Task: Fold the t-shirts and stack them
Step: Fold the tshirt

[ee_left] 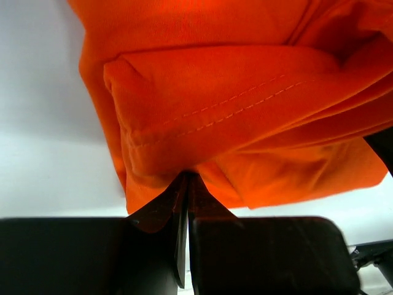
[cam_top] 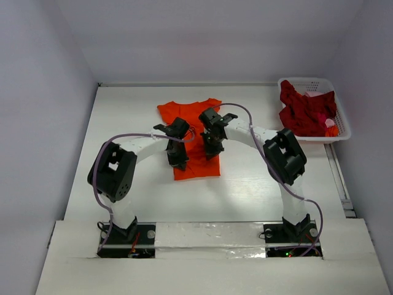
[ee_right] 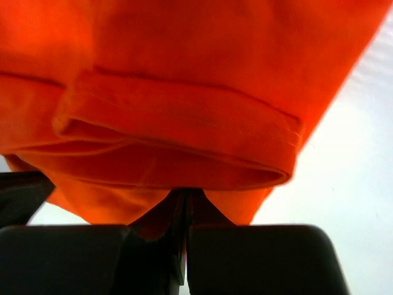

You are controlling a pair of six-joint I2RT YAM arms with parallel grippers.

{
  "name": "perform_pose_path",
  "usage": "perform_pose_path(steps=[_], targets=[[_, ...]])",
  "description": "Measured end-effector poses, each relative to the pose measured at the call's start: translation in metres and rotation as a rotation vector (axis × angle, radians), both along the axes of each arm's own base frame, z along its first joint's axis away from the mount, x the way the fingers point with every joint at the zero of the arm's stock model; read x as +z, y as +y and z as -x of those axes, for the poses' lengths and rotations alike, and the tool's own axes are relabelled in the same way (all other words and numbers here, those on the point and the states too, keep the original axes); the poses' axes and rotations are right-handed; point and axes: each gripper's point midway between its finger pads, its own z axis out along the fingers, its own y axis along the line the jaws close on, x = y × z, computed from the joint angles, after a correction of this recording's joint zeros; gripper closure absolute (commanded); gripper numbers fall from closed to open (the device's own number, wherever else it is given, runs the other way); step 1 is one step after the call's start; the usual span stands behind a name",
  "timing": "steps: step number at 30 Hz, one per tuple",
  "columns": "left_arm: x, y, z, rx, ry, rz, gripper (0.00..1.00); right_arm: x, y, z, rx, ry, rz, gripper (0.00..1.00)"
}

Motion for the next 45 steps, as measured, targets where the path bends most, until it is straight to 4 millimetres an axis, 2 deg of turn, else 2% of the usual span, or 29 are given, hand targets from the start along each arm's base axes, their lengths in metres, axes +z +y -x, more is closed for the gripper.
perform_pose_path(steps=[3,7,12,16,22,30,36,41,45], targets=[[-0.004,0.001,-0.005,0.010,0.009,-0.005,1.00,-0.001,0.006,-0.008,0.000,-0.007,-0.004,1.00],[0.000,0.005,-0.020,0.037,-0.010,0.001,1.00,0.006,0.015,-0.022,-0.001,-0.038,-0.017,1.00],[0.005,0.019,-0.039,0.078,-0.037,0.003,1.00,0.018,0.027,-0.041,-0.005,-0.086,-0.038,1.00],[0.006,0.032,-0.053,0.108,-0.049,-0.009,1.00,0.022,0.028,-0.053,-0.016,-0.101,-0.038,1.00],[0.009,0.045,-0.075,0.143,-0.080,-0.015,1.00,0.016,0.012,-0.070,-0.056,-0.096,-0.022,1.00],[0.001,0.056,-0.081,0.176,-0.061,-0.027,1.00,0.013,-0.009,-0.083,-0.097,-0.090,-0.005,1.00],[0.025,0.051,-0.081,0.162,-0.082,0.007,1.00,0.013,-0.009,-0.080,-0.093,-0.088,-0.001,1.00],[0.054,0.034,-0.077,0.112,-0.125,0.079,1.00,0.015,-0.012,-0.076,-0.094,-0.086,0.004,1.00],[0.055,0.016,-0.070,0.066,-0.121,0.109,1.00,0.021,-0.014,-0.075,-0.096,-0.096,0.001,1.00]])
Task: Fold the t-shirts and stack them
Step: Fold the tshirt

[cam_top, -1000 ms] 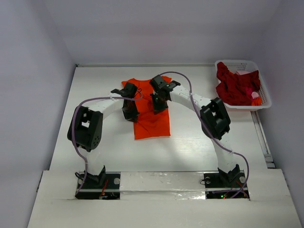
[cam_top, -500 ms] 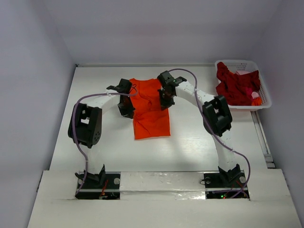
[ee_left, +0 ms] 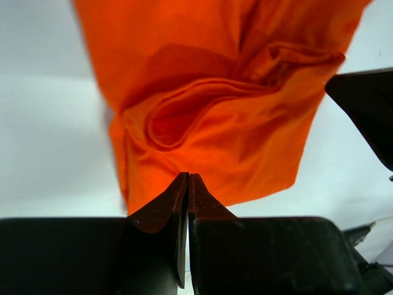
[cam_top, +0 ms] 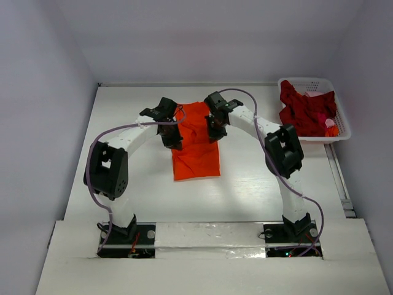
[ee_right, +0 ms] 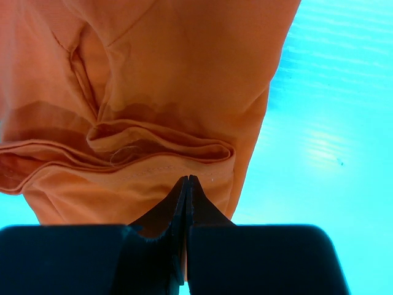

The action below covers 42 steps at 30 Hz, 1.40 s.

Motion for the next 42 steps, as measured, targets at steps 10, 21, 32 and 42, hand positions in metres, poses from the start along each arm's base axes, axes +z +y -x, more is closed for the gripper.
perform_pose_path(steps=[10,21,32,42], targets=[[-0.022,-0.016,0.000,-0.025,0.035,0.010,1.00,0.005,-0.003,-0.002,-0.008,-0.013,0.013,1.00],[-0.052,-0.010,-0.003,-0.007,0.069,-0.039,1.00,0.010,-0.004,-0.002,-0.011,-0.017,0.018,1.00],[-0.056,0.007,-0.044,0.065,0.043,-0.060,1.00,0.016,-0.004,-0.003,-0.015,-0.029,0.012,1.00],[-0.050,0.037,-0.080,0.142,0.005,-0.065,1.00,0.017,-0.004,-0.003,-0.020,-0.030,0.010,1.00]])
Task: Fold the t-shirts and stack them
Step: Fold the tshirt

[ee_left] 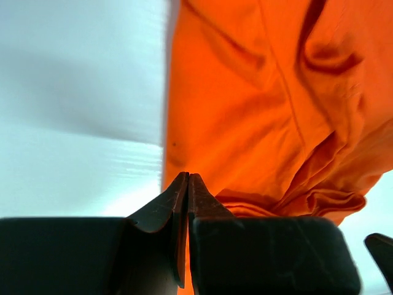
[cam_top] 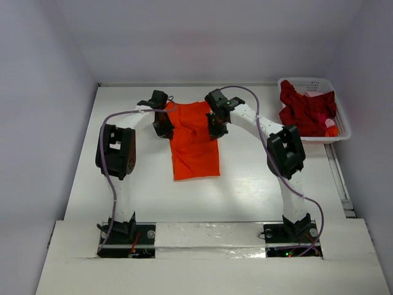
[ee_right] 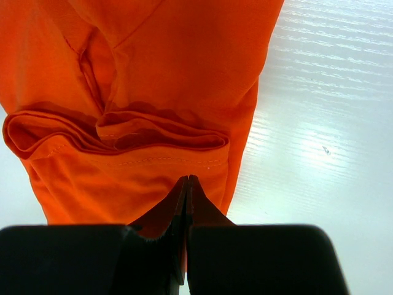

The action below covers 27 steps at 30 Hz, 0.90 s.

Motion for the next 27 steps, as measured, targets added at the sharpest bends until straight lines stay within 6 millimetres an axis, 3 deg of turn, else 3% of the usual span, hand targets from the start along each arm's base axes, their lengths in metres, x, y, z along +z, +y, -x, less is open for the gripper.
perform_pose_path(steps=[2,4,6,7,8,10,13,16,18,20,23,27], targets=[[0.004,0.005,-0.007,0.015,-0.014,0.005,1.00,0.000,-0.003,-0.003,-0.012,-0.001,0.000,1.00],[0.008,0.012,-0.015,0.035,-0.032,0.011,1.00,0.002,-0.006,-0.006,-0.030,0.002,-0.013,0.87],[0.013,0.021,-0.025,0.055,-0.057,0.023,0.83,0.009,-0.010,-0.016,-0.055,0.000,-0.045,0.74],[0.015,0.025,-0.030,0.068,-0.071,0.032,0.77,0.015,-0.015,-0.025,-0.074,-0.006,-0.071,0.60],[0.017,0.030,-0.036,0.082,-0.087,0.040,0.67,0.022,-0.022,-0.036,-0.102,-0.016,-0.098,0.54],[0.018,0.040,-0.047,0.112,-0.113,0.055,0.57,0.036,-0.040,-0.061,-0.151,-0.048,-0.141,0.38],[0.022,0.051,-0.063,0.160,-0.151,0.089,0.37,0.059,-0.069,-0.107,-0.223,-0.124,-0.198,0.28],[0.028,0.062,-0.091,0.210,-0.202,0.123,0.29,0.076,-0.092,-0.152,-0.275,-0.202,-0.241,0.24],[0.034,0.066,-0.119,0.228,-0.249,0.138,0.26,0.093,-0.094,-0.177,-0.279,-0.265,-0.283,0.24],[0.042,0.065,-0.146,0.237,-0.303,0.161,0.26,0.079,-0.090,-0.190,-0.274,-0.262,-0.302,0.24],[0.050,0.058,-0.180,0.244,-0.368,0.215,0.28,0.060,-0.076,-0.192,-0.260,-0.211,-0.352,0.24],[0.040,0.050,-0.193,0.260,-0.370,0.279,0.30,0.032,-0.059,-0.188,-0.248,-0.127,-0.415,0.24]])
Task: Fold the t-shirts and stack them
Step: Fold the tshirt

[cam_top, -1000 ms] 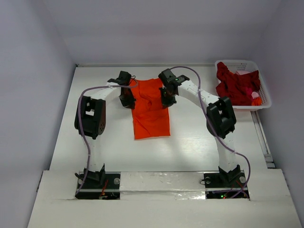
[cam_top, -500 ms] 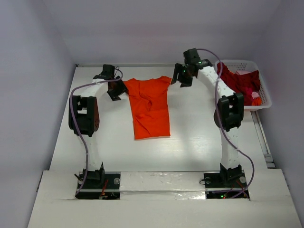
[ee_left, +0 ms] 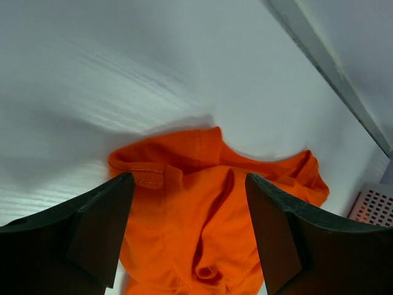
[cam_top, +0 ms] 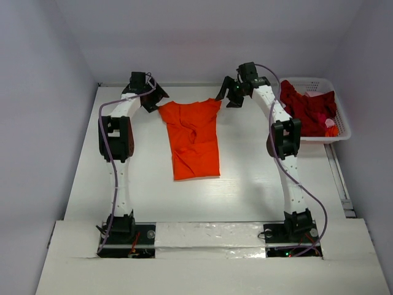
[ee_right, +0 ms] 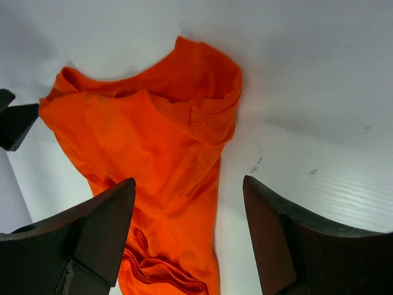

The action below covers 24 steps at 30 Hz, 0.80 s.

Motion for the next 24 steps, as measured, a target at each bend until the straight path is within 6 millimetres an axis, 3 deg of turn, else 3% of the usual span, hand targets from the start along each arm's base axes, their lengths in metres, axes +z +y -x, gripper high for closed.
perform_pose_path(steps=[5,18,24], targets=[[-0.026,0.001,0.001,0.012,0.050,0.024,0.34,-0.018,0.007,0.005,0.014,0.049,-0.035,0.24],[-0.026,0.021,0.001,0.046,0.047,-0.009,0.36,-0.006,0.014,-0.009,0.019,-0.022,-0.076,0.25],[-0.014,0.029,0.008,0.055,0.045,-0.024,0.38,-0.006,0.015,-0.014,0.017,-0.042,-0.083,0.26]])
